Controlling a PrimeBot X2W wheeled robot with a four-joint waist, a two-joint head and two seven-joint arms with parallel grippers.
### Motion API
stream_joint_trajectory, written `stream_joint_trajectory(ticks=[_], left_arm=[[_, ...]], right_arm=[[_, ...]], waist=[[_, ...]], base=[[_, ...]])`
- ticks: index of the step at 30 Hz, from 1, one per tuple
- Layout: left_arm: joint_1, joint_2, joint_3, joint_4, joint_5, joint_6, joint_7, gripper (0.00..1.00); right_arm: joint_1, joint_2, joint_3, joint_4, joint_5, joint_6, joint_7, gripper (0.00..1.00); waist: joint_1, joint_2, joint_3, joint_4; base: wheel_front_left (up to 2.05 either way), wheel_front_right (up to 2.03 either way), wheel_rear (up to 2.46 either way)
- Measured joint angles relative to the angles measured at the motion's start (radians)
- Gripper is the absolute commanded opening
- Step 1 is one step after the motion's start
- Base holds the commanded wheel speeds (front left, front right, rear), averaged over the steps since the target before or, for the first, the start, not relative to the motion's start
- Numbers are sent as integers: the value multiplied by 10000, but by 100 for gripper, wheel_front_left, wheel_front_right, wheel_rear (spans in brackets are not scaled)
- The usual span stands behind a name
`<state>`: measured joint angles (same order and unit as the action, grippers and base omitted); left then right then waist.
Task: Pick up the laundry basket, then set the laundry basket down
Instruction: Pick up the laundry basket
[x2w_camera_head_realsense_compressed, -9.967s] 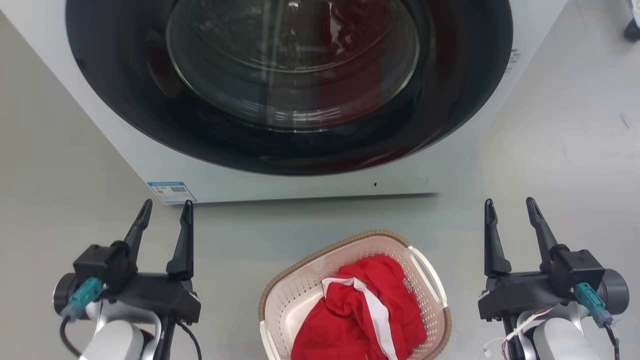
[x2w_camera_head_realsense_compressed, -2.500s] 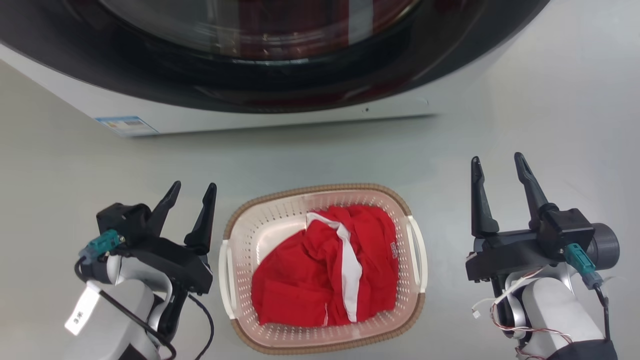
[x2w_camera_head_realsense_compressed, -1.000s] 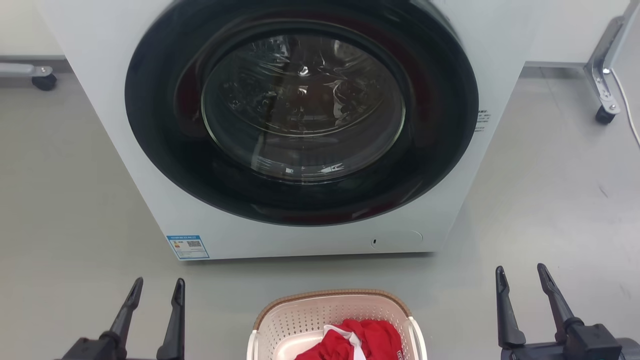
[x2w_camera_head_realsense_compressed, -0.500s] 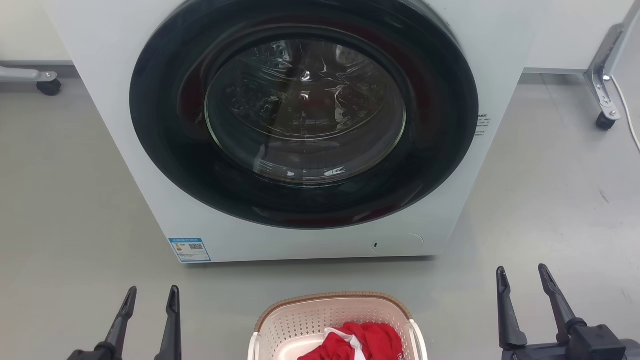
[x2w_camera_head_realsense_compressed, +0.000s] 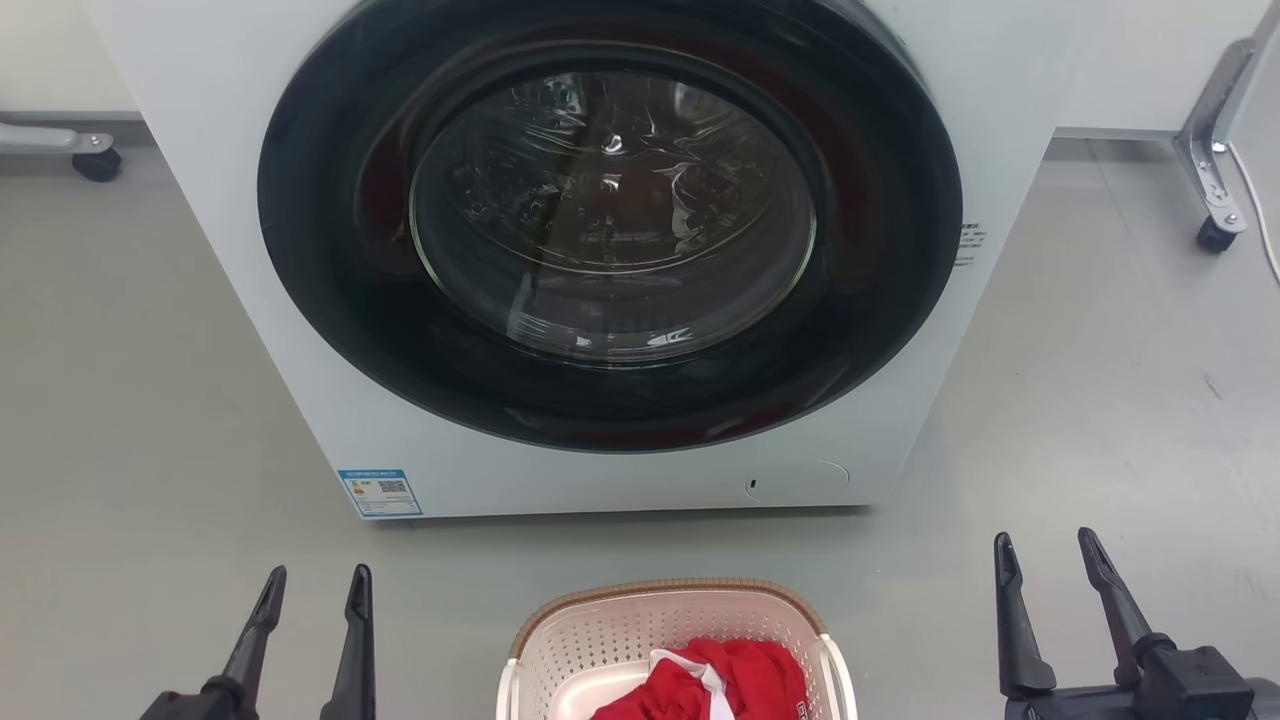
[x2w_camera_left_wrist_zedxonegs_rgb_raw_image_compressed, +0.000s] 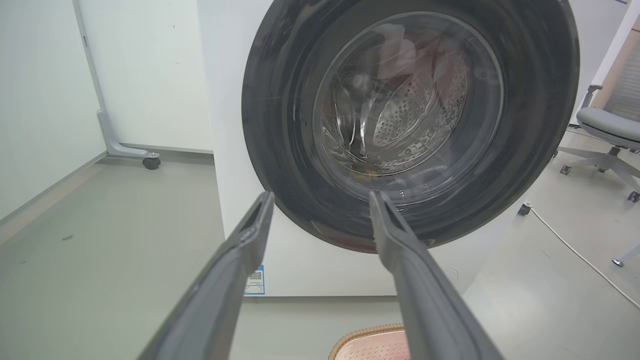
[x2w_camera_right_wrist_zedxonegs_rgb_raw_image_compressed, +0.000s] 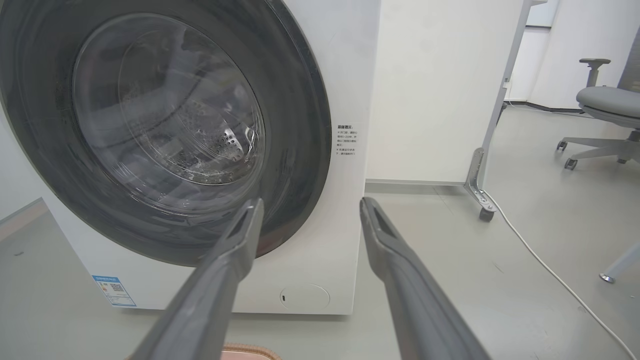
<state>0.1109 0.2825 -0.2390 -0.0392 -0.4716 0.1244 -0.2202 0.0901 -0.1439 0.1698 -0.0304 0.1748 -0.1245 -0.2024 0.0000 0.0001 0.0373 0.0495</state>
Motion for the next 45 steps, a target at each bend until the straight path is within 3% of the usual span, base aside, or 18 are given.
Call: stream_joint_trajectory(ticks=[18, 30, 45], left_arm=[[-360, 17, -2, -525, 50, -58, 535, 100], [-1865, -21, -474, 428, -280, -767, 1338, 100], [-4428, -389, -752, 2752, -1070, -1801, 2462, 100]], right_arm=[[-559, 199, 180, -334, 0, 0, 410, 100], [-1701, 345, 479, 370, -73, 15, 897, 100], [-3446, 516, 562, 1797, -75, 15, 1312, 100]], waist=[[1, 0, 1280, -74], [3, 1, 3090, -102], [2, 1, 5314, -144]], base=[[0, 0, 0], [0, 0, 0], [0, 0, 0]])
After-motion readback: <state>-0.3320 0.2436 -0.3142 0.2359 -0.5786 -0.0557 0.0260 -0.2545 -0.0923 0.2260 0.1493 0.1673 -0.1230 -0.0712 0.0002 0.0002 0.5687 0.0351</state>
